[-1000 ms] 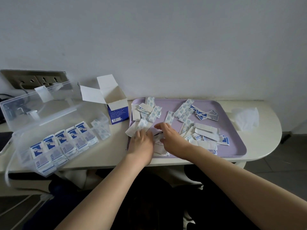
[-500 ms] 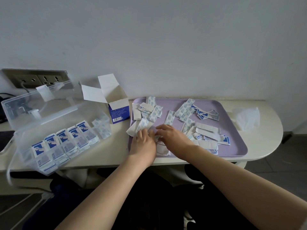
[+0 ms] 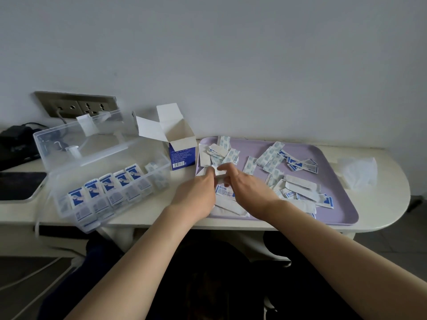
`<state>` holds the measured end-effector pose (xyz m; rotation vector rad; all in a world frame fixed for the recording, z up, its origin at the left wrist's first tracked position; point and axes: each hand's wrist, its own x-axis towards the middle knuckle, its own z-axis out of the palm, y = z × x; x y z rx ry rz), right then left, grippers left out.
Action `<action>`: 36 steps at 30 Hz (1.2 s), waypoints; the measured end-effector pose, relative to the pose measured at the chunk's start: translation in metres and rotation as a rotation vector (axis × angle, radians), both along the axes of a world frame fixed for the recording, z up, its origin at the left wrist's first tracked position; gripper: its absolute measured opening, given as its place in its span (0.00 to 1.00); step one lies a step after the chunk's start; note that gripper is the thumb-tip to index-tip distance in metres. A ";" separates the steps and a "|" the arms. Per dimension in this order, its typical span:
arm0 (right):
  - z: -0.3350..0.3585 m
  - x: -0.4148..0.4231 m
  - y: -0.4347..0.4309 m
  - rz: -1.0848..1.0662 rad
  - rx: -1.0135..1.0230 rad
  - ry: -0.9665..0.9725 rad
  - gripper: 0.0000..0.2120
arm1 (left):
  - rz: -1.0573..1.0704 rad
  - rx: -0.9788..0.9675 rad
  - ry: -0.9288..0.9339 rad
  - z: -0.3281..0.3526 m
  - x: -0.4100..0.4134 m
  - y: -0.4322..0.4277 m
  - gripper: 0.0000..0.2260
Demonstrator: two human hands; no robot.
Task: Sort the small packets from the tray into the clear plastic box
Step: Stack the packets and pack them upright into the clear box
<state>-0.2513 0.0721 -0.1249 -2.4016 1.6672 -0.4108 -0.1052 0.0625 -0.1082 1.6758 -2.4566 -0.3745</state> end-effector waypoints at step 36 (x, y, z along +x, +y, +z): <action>0.078 0.114 -0.039 0.348 -0.554 -0.042 0.05 | 0.122 -0.078 -0.107 0.024 0.164 0.008 0.11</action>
